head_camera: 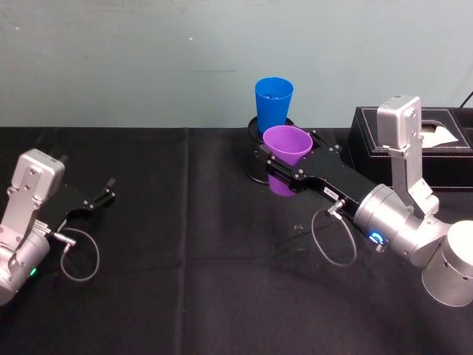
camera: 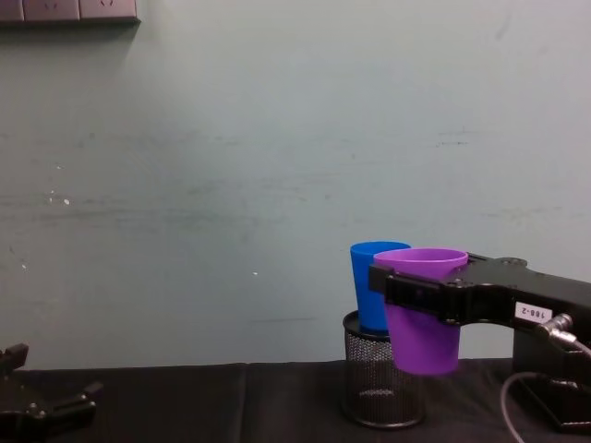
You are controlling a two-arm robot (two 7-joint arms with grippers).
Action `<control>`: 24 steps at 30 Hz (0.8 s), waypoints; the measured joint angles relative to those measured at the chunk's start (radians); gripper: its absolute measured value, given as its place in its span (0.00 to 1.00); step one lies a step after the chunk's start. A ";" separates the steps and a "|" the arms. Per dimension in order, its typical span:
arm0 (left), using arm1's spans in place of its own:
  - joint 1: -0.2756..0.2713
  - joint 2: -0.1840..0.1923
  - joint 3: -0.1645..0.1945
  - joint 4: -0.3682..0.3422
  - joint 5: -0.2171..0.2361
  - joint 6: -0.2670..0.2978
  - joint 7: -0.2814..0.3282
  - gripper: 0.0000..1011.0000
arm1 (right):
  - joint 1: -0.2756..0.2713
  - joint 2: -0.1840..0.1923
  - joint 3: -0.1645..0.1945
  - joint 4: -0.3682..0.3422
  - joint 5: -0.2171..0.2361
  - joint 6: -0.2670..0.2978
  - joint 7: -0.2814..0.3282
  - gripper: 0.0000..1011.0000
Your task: Pick up one cup with a gripper and tap it against the other cup.
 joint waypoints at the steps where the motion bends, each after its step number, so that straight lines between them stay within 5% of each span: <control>1: 0.000 0.000 0.000 0.000 0.000 0.000 0.000 0.99 | 0.000 0.000 0.000 0.000 0.000 0.000 0.000 0.74; 24: 0.000 0.000 0.000 0.000 0.000 0.000 0.000 0.99 | 0.000 0.000 0.001 -0.001 -0.001 0.000 -0.001 0.74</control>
